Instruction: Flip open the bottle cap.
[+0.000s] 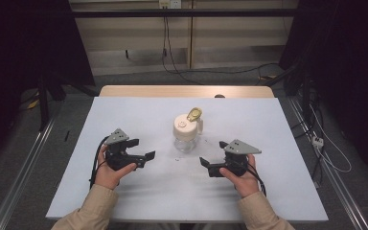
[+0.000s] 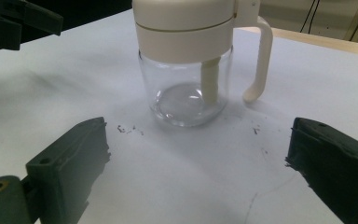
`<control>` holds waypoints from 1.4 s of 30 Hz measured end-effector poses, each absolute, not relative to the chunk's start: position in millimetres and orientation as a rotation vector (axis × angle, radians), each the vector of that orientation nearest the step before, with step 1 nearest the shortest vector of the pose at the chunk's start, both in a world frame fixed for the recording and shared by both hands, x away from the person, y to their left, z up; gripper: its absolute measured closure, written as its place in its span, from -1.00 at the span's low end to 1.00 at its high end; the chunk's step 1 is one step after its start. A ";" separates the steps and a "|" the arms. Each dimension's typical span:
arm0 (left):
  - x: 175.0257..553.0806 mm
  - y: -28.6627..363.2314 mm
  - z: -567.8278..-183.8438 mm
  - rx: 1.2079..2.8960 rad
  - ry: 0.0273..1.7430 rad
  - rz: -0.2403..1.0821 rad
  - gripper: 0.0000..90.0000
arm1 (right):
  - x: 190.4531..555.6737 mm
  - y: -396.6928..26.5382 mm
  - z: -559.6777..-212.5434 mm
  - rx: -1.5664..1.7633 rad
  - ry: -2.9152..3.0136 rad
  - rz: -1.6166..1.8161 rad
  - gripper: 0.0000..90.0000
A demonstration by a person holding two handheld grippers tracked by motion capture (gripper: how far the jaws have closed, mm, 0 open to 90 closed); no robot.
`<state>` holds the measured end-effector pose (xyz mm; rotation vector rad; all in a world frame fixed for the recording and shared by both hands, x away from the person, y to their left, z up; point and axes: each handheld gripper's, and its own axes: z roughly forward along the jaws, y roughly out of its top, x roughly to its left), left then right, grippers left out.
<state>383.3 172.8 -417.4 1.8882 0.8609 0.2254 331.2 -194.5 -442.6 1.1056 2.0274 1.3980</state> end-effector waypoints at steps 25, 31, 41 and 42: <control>374.5 194.1 -420.8 1.868 0.875 0.245 -0.77 | 307.0 -231.9 -447.0 1.129 2.026 1.371 -0.89; 372.5 197.6 -421.5 1.867 0.876 0.247 -0.77 | 302.2 -239.6 -447.5 1.126 2.024 1.360 -0.89; 368.3 210.1 -422.5 1.854 0.898 0.260 -0.77 | 294.8 -254.8 -449.3 1.140 2.008 1.348 -0.89; 367.8 211.6 -422.9 1.850 0.900 0.263 -0.77 | 294.3 -255.9 -449.5 1.146 2.005 1.350 -0.89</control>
